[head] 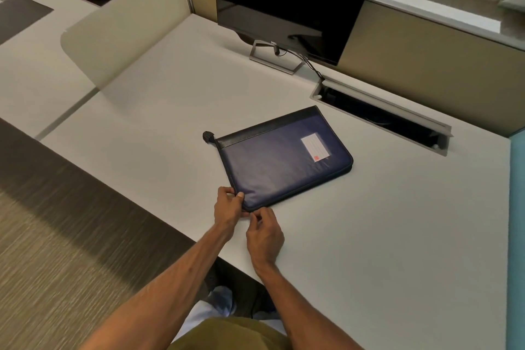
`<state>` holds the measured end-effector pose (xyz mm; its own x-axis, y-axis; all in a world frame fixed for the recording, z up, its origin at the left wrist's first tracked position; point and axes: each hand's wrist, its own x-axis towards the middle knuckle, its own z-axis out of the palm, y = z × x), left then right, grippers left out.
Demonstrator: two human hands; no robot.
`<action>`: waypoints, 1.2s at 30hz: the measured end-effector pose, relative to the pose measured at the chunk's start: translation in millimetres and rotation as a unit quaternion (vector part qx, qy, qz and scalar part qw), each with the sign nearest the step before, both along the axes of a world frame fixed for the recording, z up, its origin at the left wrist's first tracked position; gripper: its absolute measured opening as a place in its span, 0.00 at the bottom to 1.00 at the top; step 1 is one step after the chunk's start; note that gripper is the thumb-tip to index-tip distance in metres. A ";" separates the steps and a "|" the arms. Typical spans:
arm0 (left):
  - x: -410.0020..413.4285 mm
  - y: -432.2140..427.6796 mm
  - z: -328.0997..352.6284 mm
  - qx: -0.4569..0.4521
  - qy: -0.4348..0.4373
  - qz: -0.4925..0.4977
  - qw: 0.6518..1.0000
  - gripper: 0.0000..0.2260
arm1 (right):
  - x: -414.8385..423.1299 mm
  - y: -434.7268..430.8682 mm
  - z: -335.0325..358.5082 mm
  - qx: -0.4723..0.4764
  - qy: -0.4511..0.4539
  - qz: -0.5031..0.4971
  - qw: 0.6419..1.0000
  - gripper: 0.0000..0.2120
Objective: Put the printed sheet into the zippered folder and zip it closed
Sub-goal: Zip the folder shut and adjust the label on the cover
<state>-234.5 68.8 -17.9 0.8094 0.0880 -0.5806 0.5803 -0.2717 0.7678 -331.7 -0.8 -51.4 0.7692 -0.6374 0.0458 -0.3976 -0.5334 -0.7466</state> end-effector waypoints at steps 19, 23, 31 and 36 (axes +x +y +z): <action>1.3 -5.4 -3.1 -0.053 0.014 0.016 0.998 0.11 | 11.6 -82.6 14.2 -0.038 -0.009 -0.033 0.999 0.07; 0.8 -10.7 3.3 -0.081 0.025 0.018 0.996 0.10 | 12.8 -87.4 16.8 -0.030 0.009 -0.037 0.999 0.08; -1.0 -17.4 4.5 -0.082 0.040 0.023 0.996 0.11 | -8.8 -43.9 19.1 -0.063 -0.015 0.065 0.996 0.06; -0.6 -8.4 8.0 -0.063 0.026 0.008 0.998 0.10 | -1.7 -67.6 21.0 -0.052 0.010 -0.019 0.998 0.07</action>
